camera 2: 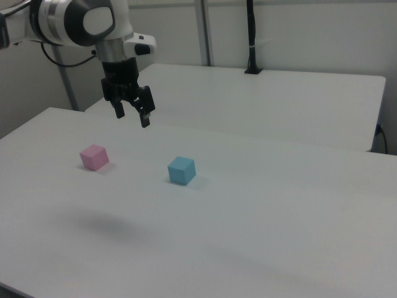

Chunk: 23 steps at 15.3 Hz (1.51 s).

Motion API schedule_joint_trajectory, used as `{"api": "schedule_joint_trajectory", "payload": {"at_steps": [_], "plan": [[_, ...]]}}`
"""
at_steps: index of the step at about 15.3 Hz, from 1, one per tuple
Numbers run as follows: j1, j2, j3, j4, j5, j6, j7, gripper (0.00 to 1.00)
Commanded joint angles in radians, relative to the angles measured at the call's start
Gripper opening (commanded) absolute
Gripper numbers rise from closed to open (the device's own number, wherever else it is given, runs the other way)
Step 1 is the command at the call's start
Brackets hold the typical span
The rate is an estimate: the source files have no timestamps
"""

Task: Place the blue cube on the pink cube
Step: 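Move the gripper down over the light-blue cube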

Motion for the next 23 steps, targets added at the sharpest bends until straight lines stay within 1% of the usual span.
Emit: {"api": "schedule_joint_trajectory", "payload": {"at_steps": [1,4,8,11,13,14,16,19,23], "plan": [[-0.003,-0.023,-0.007,-0.015,0.006,-0.014,-0.025,1.00],[0.000,-0.009,-0.006,-0.015,-0.009,0.009,-0.025,1.00],[0.004,0.040,-0.006,-0.014,-0.013,0.088,-0.025,1.00],[0.006,0.105,-0.006,-0.012,-0.015,0.189,-0.040,1.00],[0.007,0.157,-0.006,-0.005,-0.015,0.242,-0.093,1.00],[0.009,0.202,-0.004,-0.002,-0.013,0.286,-0.130,1.00],[0.012,0.266,-0.002,0.009,-0.018,0.343,-0.133,1.00],[0.012,0.344,-0.002,0.014,-0.058,0.424,-0.130,1.00],[0.023,0.424,0.002,0.037,-0.061,0.473,-0.124,1.00]]}}
